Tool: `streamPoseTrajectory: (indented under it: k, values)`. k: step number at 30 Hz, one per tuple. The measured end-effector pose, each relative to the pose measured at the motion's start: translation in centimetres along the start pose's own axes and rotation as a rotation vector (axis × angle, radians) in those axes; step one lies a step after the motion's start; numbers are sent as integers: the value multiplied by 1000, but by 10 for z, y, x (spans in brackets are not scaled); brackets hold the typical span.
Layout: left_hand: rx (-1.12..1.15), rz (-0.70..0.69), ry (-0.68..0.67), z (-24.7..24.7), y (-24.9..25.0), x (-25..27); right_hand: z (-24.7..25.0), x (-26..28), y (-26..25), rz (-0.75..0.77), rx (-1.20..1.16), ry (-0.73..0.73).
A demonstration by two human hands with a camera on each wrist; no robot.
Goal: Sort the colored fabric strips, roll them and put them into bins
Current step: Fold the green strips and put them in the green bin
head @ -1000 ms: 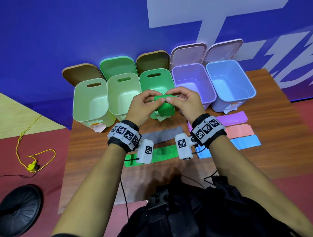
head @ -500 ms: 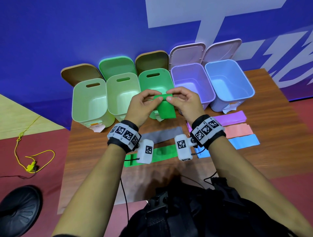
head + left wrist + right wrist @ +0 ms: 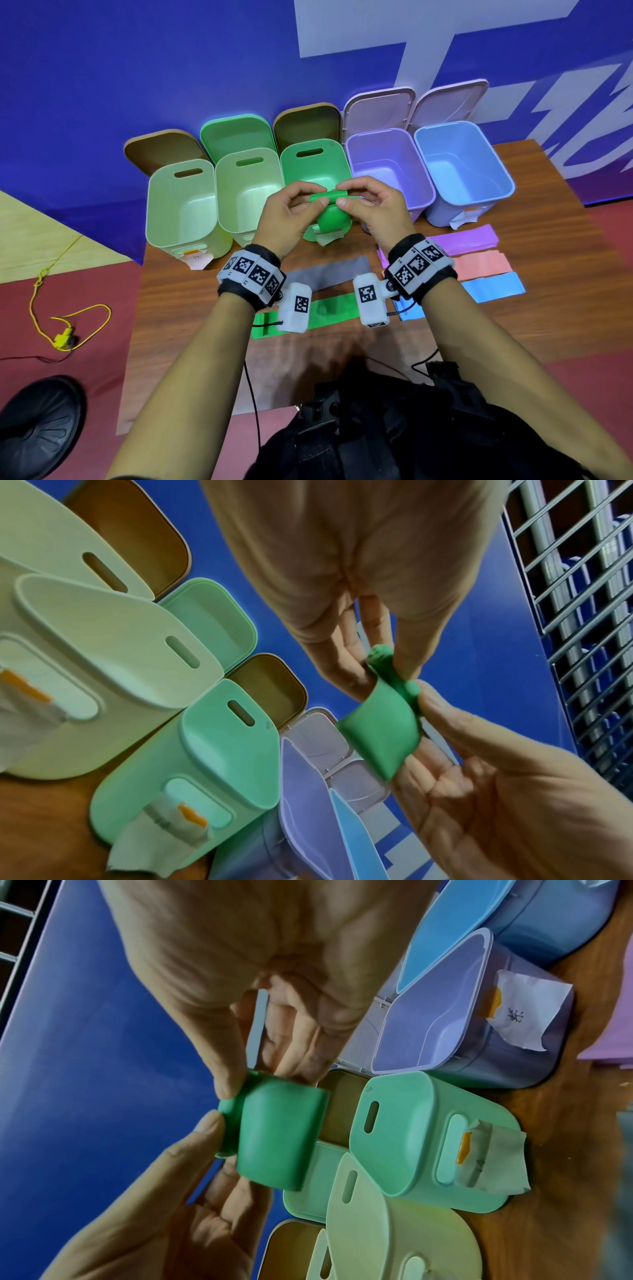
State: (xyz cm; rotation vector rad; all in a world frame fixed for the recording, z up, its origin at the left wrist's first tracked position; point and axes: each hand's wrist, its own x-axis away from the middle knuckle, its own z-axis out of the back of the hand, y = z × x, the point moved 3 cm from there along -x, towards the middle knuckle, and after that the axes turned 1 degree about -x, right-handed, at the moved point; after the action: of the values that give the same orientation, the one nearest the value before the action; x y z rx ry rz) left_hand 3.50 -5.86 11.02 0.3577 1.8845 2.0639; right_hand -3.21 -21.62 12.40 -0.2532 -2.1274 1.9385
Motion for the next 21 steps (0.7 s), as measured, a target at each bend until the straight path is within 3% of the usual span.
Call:
streamPoseTrajectory:
  k: [21]
  values:
    - [-48,-25,-29,-1,6,1,1,0,0,-9,28,20]
